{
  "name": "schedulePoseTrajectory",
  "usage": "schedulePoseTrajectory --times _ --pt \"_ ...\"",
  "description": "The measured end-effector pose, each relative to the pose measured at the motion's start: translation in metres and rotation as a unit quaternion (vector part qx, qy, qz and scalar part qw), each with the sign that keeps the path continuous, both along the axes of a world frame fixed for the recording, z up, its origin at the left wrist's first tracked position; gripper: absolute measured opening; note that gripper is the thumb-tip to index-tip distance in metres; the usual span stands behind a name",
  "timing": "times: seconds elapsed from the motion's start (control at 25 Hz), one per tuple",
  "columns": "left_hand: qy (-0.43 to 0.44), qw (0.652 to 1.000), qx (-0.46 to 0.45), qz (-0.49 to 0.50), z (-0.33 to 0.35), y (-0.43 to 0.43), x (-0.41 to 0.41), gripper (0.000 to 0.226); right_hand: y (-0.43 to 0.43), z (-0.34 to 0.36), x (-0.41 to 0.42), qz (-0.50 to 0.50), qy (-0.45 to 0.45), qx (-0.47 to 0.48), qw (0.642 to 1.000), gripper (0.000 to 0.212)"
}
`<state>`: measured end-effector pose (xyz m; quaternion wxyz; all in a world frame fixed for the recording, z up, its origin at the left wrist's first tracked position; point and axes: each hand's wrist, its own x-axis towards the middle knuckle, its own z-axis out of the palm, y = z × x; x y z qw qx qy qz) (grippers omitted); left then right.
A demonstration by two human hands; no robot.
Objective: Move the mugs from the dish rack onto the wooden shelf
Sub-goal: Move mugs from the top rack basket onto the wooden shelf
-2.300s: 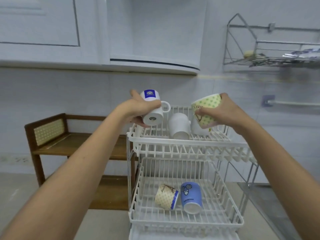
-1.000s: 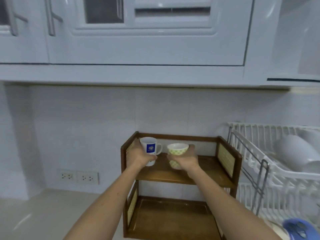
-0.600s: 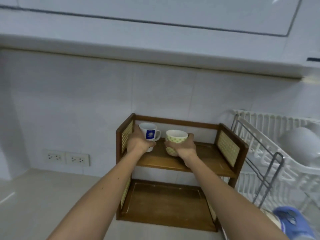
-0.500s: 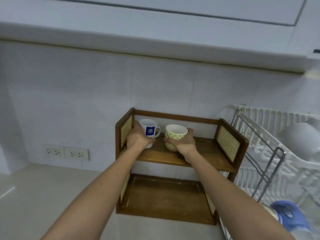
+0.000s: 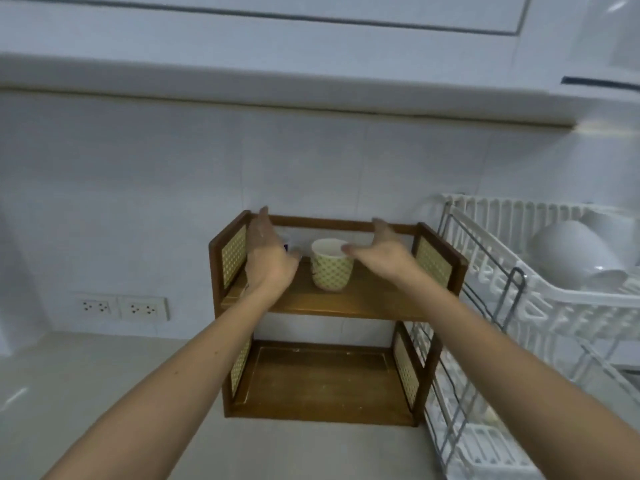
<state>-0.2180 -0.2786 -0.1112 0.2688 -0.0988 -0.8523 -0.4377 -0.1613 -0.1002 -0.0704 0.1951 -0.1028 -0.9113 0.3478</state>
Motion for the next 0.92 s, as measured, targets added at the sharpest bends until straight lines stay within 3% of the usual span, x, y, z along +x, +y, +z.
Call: schedulePoseTrajectory --times 0.12,0.24,0.44,0.56,0.68,0.8,0.92 --pt "0.131 0.99 -0.014 -0.057 0.033 0.041 0.035 0.067 0.032 0.043 0.044 -0.017 0.054 0.198 0.978 0.075" --pt "0.16 0.976 -0.032 -0.142 0.061 0.095 0.073 0.046 0.084 0.067 0.079 -0.088 0.059 0.315 0.943 0.067" --pt "0.115 0.952 -0.007 -0.283 0.092 0.184 0.128 0.029 0.195 0.079 0.12 -0.167 -0.016 0.292 0.941 0.06" --pt "0.048 0.95 -0.037 -0.305 0.103 0.238 0.146 0.028 0.26 0.079 0.137 -0.206 -0.03 0.253 0.945 0.055" --pt "-0.047 0.95 -0.102 -0.291 0.109 0.287 0.155 0.04 0.313 0.079 0.144 -0.192 -0.078 0.315 0.926 0.056" --pt "-0.127 0.947 -0.17 -0.241 0.112 0.334 0.157 0.06 0.352 0.08 0.141 -0.121 -0.146 0.486 0.853 0.063" --pt "-0.241 0.933 -0.168 -0.209 0.113 0.371 0.154 0.083 0.374 0.079 0.129 -0.052 -0.164 0.66 0.731 0.074"
